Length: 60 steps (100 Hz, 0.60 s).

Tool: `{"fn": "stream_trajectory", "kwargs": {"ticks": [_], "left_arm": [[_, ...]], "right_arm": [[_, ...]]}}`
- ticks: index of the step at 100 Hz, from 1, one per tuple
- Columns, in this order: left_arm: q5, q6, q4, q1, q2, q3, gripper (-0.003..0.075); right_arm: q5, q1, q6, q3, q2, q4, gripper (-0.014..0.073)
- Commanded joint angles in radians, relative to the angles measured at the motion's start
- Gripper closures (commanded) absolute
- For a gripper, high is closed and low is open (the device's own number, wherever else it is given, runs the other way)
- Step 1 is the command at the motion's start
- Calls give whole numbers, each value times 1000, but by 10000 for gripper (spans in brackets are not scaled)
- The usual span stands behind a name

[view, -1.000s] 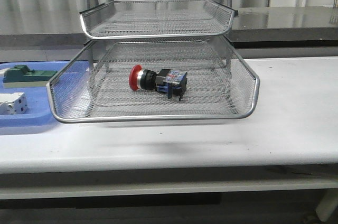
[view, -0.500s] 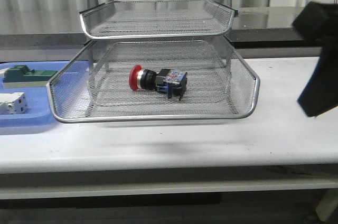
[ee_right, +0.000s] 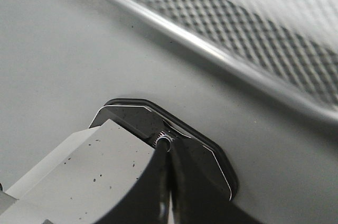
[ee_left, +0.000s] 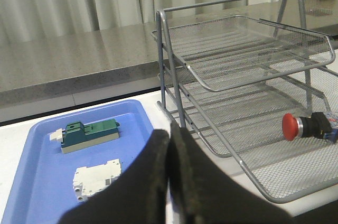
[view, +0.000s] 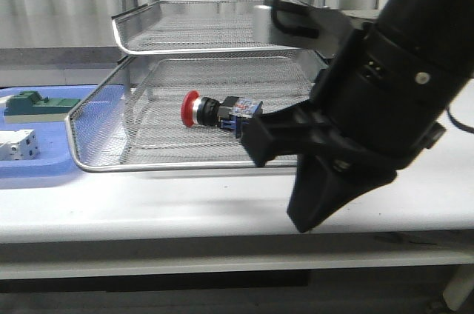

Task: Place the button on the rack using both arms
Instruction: 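Bring the right gripper to the front edge of the middle tray, then push the middle tray with the right gripper back into the rack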

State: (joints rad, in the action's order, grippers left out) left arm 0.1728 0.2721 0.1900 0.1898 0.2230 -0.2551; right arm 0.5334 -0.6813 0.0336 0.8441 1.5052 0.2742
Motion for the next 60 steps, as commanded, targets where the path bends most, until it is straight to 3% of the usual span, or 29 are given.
{"fn": "stream_trajectory", "kwargs": {"ticks": [1, 60], "left_arm": [[-87, -11, 11, -2, 7, -28, 741], [-87, -11, 11, -2, 7, -28, 741]], "right_arm": [[-39, -20, 11, 67, 12, 0, 662], [-76, -38, 11, 204, 149, -162, 662]]}}
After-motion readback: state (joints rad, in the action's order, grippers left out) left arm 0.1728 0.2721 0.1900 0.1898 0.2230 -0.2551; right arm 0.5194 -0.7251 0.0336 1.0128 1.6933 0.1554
